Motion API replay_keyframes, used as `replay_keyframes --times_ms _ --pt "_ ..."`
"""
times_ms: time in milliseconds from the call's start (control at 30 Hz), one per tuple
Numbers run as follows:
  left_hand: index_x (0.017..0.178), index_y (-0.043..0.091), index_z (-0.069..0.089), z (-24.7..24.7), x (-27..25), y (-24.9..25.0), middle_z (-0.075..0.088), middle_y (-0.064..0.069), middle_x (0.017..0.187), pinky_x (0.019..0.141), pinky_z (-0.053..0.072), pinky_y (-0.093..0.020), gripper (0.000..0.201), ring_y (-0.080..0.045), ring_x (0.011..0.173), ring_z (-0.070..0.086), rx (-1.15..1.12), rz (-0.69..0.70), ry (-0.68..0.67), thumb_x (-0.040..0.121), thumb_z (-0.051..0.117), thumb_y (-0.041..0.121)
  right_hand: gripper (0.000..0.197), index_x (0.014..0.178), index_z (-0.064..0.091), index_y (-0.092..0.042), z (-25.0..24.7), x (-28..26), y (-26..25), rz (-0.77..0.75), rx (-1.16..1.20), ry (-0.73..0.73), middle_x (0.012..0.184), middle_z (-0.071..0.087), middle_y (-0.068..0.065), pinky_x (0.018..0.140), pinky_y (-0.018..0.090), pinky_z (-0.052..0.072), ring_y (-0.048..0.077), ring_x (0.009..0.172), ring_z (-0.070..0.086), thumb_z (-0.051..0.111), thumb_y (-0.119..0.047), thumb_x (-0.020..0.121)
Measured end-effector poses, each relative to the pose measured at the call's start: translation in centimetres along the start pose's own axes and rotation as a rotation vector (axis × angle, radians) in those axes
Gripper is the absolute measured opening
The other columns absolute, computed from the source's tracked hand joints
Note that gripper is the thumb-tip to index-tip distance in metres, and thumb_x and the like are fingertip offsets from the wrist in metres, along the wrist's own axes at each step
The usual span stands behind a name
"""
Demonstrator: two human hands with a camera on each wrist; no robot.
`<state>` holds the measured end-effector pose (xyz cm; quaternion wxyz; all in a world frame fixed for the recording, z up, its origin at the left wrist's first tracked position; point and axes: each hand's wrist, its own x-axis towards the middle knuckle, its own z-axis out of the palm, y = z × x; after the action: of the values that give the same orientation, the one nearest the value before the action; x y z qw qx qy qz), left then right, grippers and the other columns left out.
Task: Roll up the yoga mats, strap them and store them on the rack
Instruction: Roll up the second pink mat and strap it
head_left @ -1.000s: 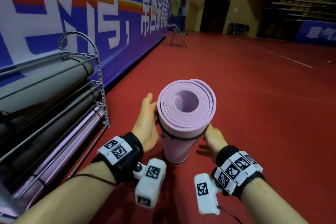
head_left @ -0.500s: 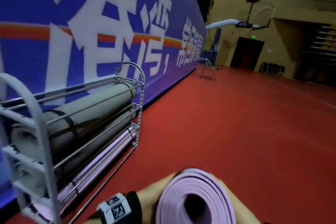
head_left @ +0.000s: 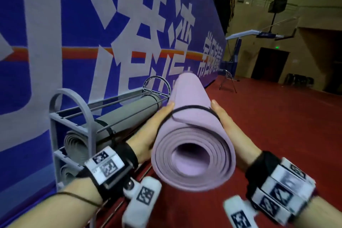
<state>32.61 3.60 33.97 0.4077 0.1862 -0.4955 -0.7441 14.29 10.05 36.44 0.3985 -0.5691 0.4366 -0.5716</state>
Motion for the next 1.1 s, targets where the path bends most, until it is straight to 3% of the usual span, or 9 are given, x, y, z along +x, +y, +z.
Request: replay_keyframes --times_ms 167,367,500,600,700,800,867,967,1100 --pt "0.128 0.016 0.059 -2.0 -0.7 3.5 0.071 -0.01 0.108 0.077 0.055 -0.032 0.051 -0.019 0.091 0.069 0.076 0.13 0.074 0.088 0.054 0.047 0.071 0.13 0.059 -0.011 2.7 4.8 0.4 -0.037 -0.04 -0.029 0.131 0.062 0.012 0.102 0.043 0.047 0.025 0.118 0.062 0.062 -0.063 0.082" --pt "0.102 0.013 0.072 -5.7 0.1 4.9 0.072 -0.014 0.093 0.077 0.053 -0.037 0.043 -0.022 0.08 0.069 0.062 0.035 0.143 0.093 0.051 0.05 0.038 0.119 0.066 -0.016 5.1 9.5 2.8 0.043 0.017 -0.111 0.115 0.071 0.006 0.092 0.037 0.05 0.019 0.106 0.067 0.048 -0.043 0.099" --pt "0.094 0.013 0.074 -8.1 2.9 5.4 0.071 -0.014 0.095 0.077 0.052 -0.036 0.042 -0.023 0.082 0.068 0.064 0.016 0.225 0.092 0.054 0.05 0.056 0.128 0.061 -0.014 6.3 12.6 5.1 0.083 0.06 -0.061 0.12 0.068 0.012 0.098 0.044 0.049 0.027 0.113 0.063 0.051 -0.056 0.093" --pt "0.089 0.015 0.076 -10.1 3.9 5.0 0.071 -0.013 0.091 0.078 0.051 -0.036 0.041 -0.022 0.081 0.066 0.048 0.04 0.238 0.095 0.049 0.044 0.066 0.143 0.046 -0.022 6.3 13.0 7.7 0.177 0.14 -0.221 0.136 0.06 0.007 0.1 0.039 0.049 0.023 0.126 0.057 0.036 -0.066 0.096" --pt "0.079 0.016 0.074 -12.3 4.1 4.0 0.068 -0.011 0.077 0.072 0.048 -0.035 0.043 -0.023 0.07 0.063 0.044 0.019 0.285 0.094 0.046 0.044 0.092 0.154 0.018 -0.036 6.5 12.5 9.9 0.336 0.259 -0.349 0.15 0.046 0.003 0.098 0.049 0.05 0.026 0.13 0.053 0.062 -0.07 0.081" --pt "0.086 0.013 0.067 -13.7 4.1 3.6 0.062 -0.01 0.075 0.073 0.046 -0.035 0.041 -0.022 0.07 0.058 0.039 0.084 0.345 0.093 0.046 0.047 0.126 0.156 -0.005 -0.03 6.7 13.6 9.9 0.392 0.343 -0.27 0.152 0.041 0.004 0.097 0.054 0.049 0.031 0.125 0.057 0.08 -0.062 0.069" --pt "0.109 0.006 0.062 -13.6 3.6 3.6 0.068 -0.016 0.093 0.083 0.05 -0.038 0.059 -0.025 0.084 0.067 -0.002 0.17 0.346 0.093 0.041 0.059 0.123 0.157 0.003 -0.024 7.0 13.8 9.1 0.366 0.375 -0.217 0.148 0.046 0.007 0.098 0.054 0.049 0.031 0.124 0.058 0.079 -0.064 0.069" --pt "0.133 0.003 0.049 -13.3 2.4 4.3 0.055 -0.024 0.132 0.096 0.049 -0.045 0.089 -0.031 0.114 0.061 -0.062 0.436 0.397 0.084 0.034 0.077 0.088 0.145 0.044 -0.015 8.7 13.0 7.2 0.256 0.352 -0.244 0.136 0.059 0.014 0.1 0.05 0.05 0.03 0.124 0.058 0.063 -0.068 0.076" --pt "0.121 0.023 0.043 -12.8 0.2 5.0 0.052 -0.008 0.128 0.101 0.047 -0.033 0.059 -0.015 0.119 0.055 0.249 0.833 0.637 0.074 0.063 0.052 0.07 0.134 0.053 -0.01 11.2 12.1 6.4 0.25 0.396 -0.101 0.126 0.064 0.017 0.085 0.049 0.058 0.032 0.116 0.063 0.058 -0.059 0.084"
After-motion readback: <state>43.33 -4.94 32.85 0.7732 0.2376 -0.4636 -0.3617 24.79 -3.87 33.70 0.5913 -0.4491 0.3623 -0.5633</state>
